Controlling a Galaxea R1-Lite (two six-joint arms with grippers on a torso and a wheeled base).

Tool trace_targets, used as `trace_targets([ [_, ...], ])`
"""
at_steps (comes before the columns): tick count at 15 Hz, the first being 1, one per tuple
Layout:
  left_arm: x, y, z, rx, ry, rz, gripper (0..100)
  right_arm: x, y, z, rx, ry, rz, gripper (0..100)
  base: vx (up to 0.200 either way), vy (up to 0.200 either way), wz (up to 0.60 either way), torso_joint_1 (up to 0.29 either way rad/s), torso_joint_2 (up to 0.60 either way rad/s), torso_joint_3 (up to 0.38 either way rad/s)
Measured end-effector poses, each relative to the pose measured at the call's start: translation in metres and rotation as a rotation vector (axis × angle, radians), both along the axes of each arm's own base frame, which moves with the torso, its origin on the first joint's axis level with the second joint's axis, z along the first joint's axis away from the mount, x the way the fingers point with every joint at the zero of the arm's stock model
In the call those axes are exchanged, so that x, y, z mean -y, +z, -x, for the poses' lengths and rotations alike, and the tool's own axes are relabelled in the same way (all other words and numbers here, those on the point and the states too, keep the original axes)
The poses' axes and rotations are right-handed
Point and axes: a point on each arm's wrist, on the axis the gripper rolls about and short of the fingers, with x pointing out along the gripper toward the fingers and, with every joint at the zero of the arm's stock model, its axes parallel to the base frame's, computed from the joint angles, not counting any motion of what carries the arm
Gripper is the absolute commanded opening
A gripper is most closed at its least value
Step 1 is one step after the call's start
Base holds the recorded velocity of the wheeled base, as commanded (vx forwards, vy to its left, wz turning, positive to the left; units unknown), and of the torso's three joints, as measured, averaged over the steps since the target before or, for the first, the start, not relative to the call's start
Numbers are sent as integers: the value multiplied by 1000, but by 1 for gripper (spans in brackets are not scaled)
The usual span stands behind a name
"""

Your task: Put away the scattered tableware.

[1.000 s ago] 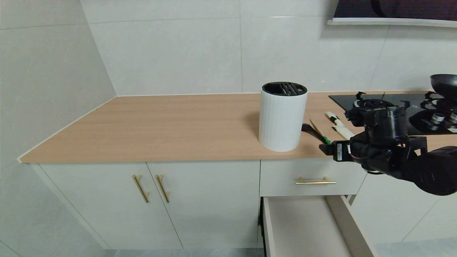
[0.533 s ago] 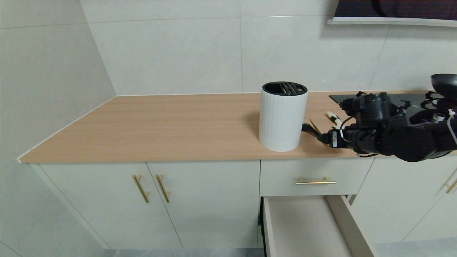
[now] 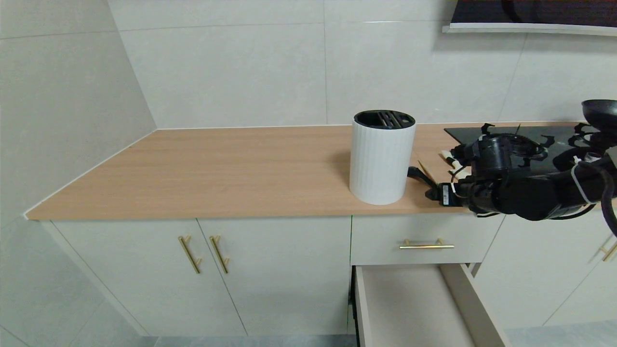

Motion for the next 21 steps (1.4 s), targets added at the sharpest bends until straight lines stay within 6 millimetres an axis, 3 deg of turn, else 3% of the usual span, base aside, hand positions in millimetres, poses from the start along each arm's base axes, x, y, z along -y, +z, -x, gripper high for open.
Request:
trace_targets([
  [5,0,0,0,0,0,0,100,1,-8,-6,-14,-7,4,100,0,0,0,0,0,0],
  [6,0,0,0,0,0,0,100,1,-9,-7,-14,-10,3,0,0,0,0,0,0,0],
  [17,0,0,0,0,0,0,100,2,-9,-7,-13,-14,-2,0,0,0,0,0,0,0],
  [21,0,0,0,0,0,0,100,3,-2,6,-15,-31,-32,0,0,0,0,0,0,0],
])
